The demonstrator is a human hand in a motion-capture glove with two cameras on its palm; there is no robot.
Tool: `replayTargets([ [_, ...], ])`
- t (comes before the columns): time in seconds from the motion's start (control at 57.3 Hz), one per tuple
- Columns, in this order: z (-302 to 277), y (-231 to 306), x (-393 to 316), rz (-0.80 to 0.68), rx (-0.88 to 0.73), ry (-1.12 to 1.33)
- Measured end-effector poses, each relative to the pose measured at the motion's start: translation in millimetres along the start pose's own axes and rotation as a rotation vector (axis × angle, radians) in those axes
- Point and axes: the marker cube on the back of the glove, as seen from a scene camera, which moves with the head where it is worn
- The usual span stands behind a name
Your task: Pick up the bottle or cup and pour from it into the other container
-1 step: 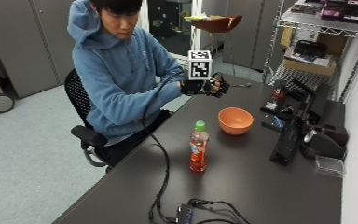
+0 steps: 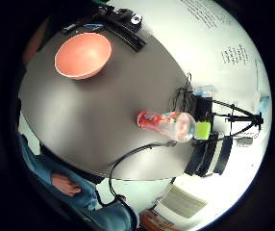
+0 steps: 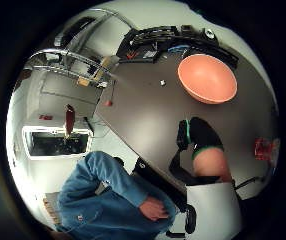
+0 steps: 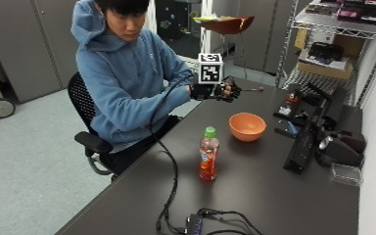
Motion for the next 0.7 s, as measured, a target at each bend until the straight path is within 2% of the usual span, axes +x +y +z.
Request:
replayTargets([
  [0.035, -0.4, 28.9, -1.2, 0.003, 0.066, -0.157],
  [0.087, -0.2, 40.5, -1.7, 0.005, 0.089, -0.227],
  [0.698, 3.6, 67.3, 30.0, 0.067, 0.114, -0.201],
])
